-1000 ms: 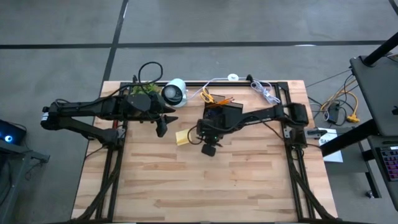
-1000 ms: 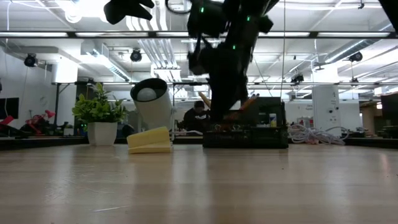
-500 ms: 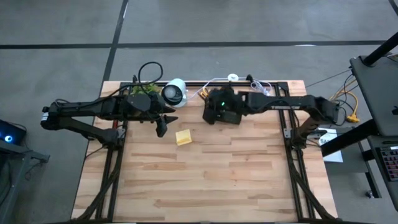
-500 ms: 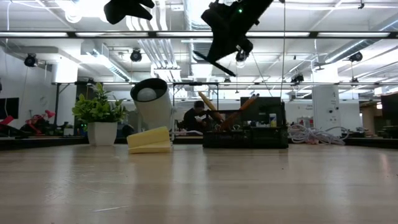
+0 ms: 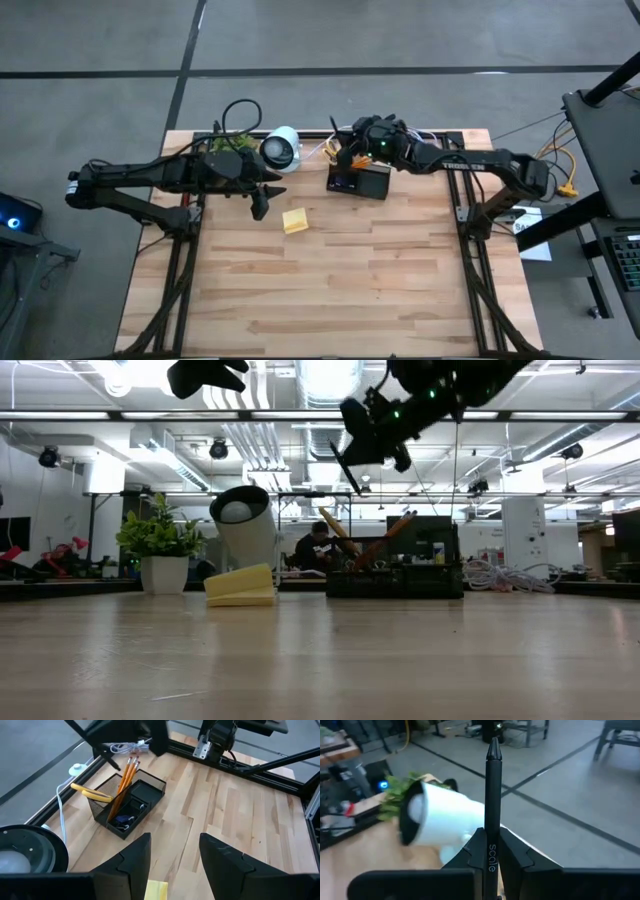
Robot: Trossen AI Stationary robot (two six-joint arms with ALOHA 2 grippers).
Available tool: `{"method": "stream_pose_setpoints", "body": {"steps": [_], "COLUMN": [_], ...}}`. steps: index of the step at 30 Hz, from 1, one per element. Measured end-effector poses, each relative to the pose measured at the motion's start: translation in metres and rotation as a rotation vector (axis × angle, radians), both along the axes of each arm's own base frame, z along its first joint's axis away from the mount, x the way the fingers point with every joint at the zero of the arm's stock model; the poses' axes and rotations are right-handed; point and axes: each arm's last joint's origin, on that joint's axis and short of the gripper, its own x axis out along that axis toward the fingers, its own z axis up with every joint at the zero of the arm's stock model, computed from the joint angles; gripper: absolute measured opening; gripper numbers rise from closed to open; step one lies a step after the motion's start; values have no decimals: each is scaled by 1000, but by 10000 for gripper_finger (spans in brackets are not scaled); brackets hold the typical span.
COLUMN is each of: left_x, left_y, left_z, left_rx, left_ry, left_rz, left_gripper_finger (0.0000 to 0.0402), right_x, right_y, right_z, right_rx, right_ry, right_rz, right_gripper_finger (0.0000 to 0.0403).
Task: Pick and place office supplies into organizer
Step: Put the pen into the desk organizer
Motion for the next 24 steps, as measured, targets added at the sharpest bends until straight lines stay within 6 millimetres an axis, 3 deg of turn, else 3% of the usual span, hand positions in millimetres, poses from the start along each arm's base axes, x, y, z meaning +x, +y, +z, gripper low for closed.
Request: {"method": "stream_pose_setpoints", "body": {"steps": [8,14,24], "left_x": [0,0,1], "left_y": [0,0,0], "left_z": [0,0,0], "left_rx": [0,-1,-3], "left_ry": [-2,-4,-5], "left_rz": [0,0,2], "left_gripper_finger": [153,153,153], "right_x": [-24,-36,-29], "right_y": [-20,-27,-36], "right_z": [-40,-53,-63], "right_rx": [-25,-38,-1], "right_ry": [-30,-104,-218], "right_rz": [-74,-90,-70], "right_gripper_finger": [18,18,18]}}
